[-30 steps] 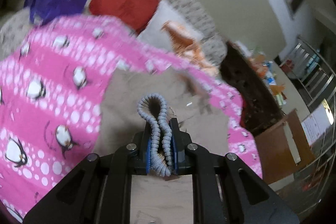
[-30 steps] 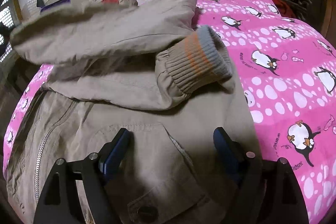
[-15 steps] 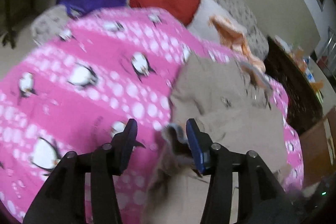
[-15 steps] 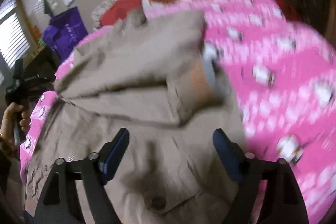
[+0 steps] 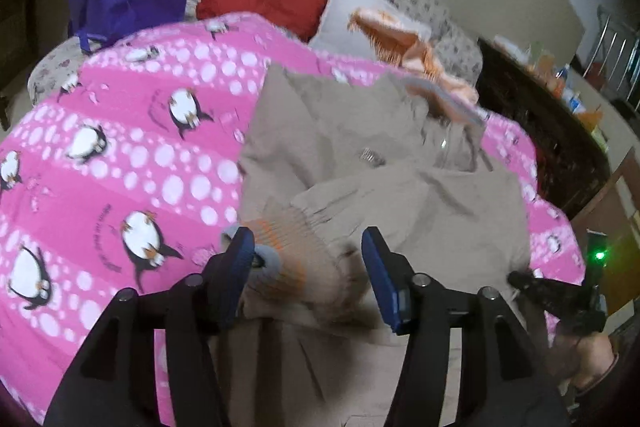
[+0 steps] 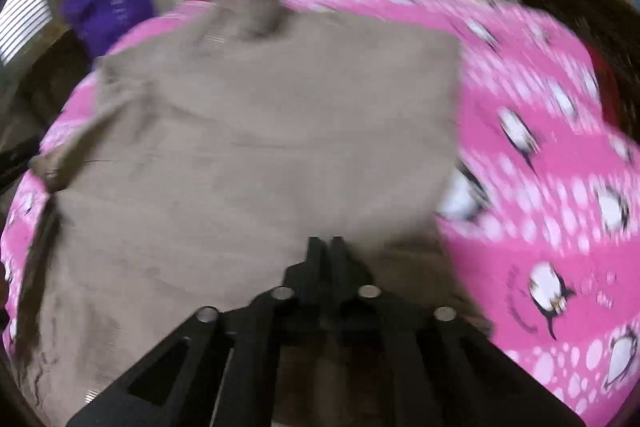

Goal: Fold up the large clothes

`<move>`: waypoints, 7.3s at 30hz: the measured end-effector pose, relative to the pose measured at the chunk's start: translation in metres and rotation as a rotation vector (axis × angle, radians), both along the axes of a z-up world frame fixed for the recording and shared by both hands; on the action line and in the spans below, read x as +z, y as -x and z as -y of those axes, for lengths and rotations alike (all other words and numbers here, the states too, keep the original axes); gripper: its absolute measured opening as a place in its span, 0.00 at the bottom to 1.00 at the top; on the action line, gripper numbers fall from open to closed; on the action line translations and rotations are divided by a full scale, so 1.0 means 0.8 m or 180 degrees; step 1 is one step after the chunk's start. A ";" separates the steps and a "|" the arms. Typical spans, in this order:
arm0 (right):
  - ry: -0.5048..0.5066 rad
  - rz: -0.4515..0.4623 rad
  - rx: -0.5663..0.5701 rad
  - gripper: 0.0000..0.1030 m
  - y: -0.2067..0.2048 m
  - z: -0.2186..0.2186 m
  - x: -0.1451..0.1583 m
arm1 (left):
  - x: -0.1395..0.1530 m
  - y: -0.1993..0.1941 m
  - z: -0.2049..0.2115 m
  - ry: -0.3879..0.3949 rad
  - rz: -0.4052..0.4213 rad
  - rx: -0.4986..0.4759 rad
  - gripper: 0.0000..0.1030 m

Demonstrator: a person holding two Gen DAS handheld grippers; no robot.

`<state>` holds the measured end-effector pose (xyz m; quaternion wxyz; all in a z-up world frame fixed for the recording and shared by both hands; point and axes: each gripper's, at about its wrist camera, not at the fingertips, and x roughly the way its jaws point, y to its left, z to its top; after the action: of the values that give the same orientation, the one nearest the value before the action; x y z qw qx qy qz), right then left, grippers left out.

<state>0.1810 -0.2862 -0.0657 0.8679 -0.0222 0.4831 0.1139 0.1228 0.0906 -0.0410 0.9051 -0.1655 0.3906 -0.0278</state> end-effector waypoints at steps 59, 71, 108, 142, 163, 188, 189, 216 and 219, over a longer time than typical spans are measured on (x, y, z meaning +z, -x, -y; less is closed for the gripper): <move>-0.0454 0.0718 -0.0758 0.03 -0.144 0.026 0.012 | -0.064 -0.139 0.020 -0.0676 -0.0243 0.0494 0.88; -0.0555 0.0915 -0.0788 0.02 -0.135 0.027 0.006 | -0.066 -0.144 0.018 -0.0560 -0.0195 0.0501 0.91; -0.0124 0.0382 -0.0087 0.30 0.007 -0.020 0.033 | -0.024 -0.025 0.047 -0.0681 -0.0210 0.0037 0.94; -0.0077 0.0213 0.0574 0.51 0.126 0.005 0.106 | -0.005 0.149 -0.059 -0.0759 -0.0557 -0.0296 1.00; -0.0474 -0.0308 -0.0073 0.58 0.367 0.095 0.018 | -0.042 0.315 0.027 0.0140 -0.0901 -0.1115 0.85; -0.1323 -0.0277 0.0311 0.24 0.358 0.094 0.000 | -0.054 0.299 0.004 0.0346 -0.0904 -0.0889 0.31; -0.1379 -0.0367 0.0262 0.25 0.354 0.095 -0.008 | -0.053 0.301 0.005 0.0332 -0.0887 -0.0912 0.33; -0.2163 0.1420 0.1213 0.07 0.418 0.122 0.272 | 0.194 0.343 -0.037 0.0914 0.0940 -0.1325 0.11; -0.2062 0.1352 0.1147 0.07 0.402 0.123 0.262 | 0.176 0.316 -0.038 0.0955 0.0842 -0.1203 0.12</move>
<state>-0.1406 -0.3847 0.1437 0.8764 0.1446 0.2212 0.4025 -0.1300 0.1211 0.1001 0.8924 -0.2168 0.2845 -0.2752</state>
